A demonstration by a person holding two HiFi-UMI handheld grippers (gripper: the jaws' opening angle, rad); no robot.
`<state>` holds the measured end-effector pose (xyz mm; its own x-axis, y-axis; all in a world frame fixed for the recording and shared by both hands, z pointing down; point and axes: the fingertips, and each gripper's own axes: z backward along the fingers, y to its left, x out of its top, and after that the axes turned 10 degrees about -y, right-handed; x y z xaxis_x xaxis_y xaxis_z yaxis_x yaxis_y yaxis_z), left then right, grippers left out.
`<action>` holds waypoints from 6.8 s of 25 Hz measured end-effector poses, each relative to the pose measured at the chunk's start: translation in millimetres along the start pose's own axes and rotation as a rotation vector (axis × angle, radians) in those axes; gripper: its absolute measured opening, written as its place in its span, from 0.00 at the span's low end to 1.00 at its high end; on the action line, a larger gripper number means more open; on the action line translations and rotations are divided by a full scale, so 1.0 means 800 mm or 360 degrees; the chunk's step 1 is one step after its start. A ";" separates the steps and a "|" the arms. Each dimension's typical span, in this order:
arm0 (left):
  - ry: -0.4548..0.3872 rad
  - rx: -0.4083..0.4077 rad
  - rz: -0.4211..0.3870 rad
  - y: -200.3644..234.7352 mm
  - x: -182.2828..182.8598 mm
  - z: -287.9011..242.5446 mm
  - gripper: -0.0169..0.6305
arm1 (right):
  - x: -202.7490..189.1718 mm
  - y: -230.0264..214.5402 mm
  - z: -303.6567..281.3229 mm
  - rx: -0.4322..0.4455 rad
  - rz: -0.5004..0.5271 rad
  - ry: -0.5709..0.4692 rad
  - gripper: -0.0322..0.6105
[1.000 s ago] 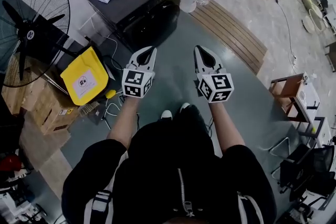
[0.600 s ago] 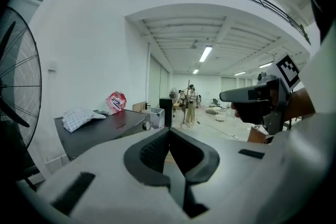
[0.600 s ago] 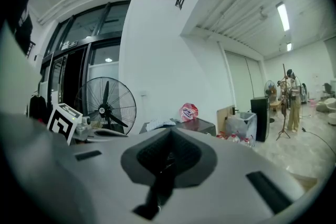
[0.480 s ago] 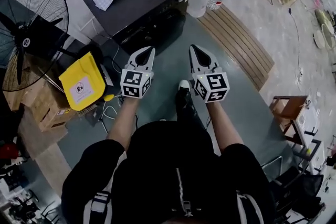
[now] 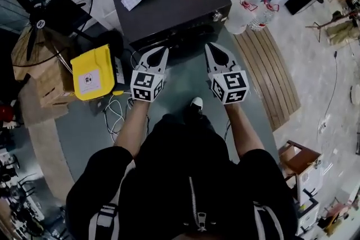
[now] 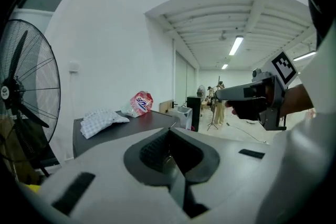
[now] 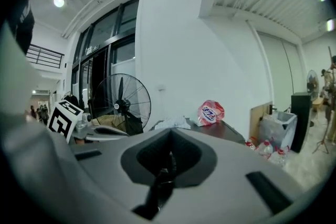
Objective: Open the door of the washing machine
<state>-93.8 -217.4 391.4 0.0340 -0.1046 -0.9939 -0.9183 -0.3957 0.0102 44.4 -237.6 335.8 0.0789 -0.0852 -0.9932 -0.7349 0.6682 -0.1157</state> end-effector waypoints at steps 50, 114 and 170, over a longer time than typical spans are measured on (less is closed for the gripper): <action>0.0909 -0.0211 0.0103 0.150 -0.495 -0.033 0.31 | -0.250 0.025 -0.094 -0.0070 -0.0144 0.0468 0.05; 0.1086 -0.0218 0.0361 -0.258 -0.567 -0.026 0.20 | -0.291 -0.171 0.204 -0.0447 -0.0377 0.0495 0.05; 0.0424 -0.0218 0.0155 -0.296 -0.221 -0.094 0.03 | -0.116 -0.161 0.234 -0.0201 -0.0222 0.0223 0.05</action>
<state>147.0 -173.9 573.1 0.0670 -0.3763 -0.9241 -0.8615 -0.4891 0.1367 258.1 -177.3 441.0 0.0979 -0.2781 -0.9555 -0.8027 0.5455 -0.2410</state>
